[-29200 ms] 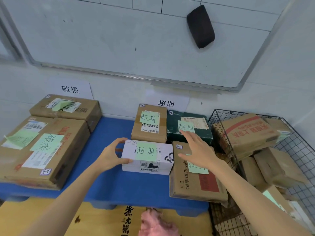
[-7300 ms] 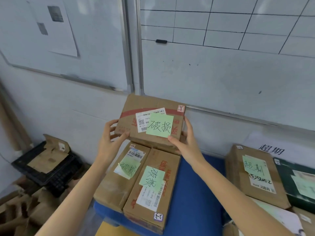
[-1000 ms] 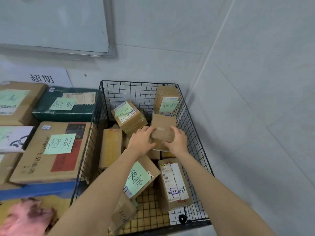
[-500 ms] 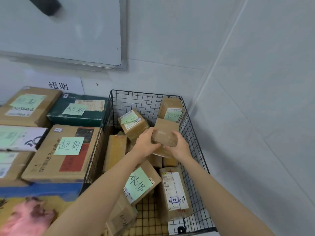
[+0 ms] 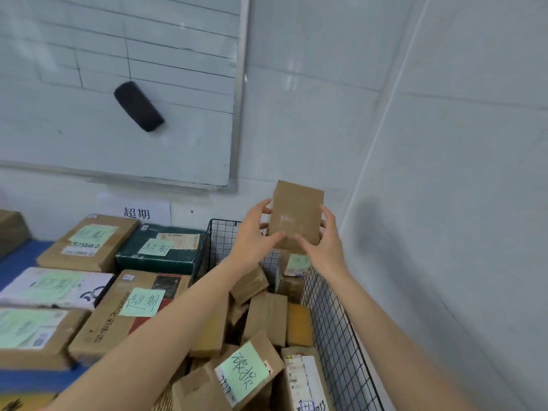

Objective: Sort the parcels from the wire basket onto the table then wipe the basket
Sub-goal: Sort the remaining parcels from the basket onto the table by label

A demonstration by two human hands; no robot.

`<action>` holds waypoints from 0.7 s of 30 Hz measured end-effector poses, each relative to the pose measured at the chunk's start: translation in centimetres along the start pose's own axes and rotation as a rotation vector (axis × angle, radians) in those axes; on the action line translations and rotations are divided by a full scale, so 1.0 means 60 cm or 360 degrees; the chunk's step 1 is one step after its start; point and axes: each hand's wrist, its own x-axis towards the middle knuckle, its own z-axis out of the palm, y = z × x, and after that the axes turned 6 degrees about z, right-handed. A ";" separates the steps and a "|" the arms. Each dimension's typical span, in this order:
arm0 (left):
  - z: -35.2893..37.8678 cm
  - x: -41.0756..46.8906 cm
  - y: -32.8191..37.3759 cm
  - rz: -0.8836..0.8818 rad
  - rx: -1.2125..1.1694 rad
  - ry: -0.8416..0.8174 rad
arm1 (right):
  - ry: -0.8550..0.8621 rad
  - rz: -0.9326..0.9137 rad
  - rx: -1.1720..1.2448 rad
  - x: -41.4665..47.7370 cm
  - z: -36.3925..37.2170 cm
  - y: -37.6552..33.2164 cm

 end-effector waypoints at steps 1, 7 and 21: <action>-0.007 0.005 0.013 0.0033 -0.0010 0.0029 | 0.0019 -0.0021 0.0035 0.002 -0.005 -0.014; -0.040 0.015 0.074 0.0164 -0.0080 0.0126 | 0.0067 -0.0142 0.0200 0.004 -0.034 -0.070; -0.074 -0.006 0.131 0.0254 -0.0278 0.0101 | -0.0044 -0.0286 0.0348 -0.020 -0.072 -0.146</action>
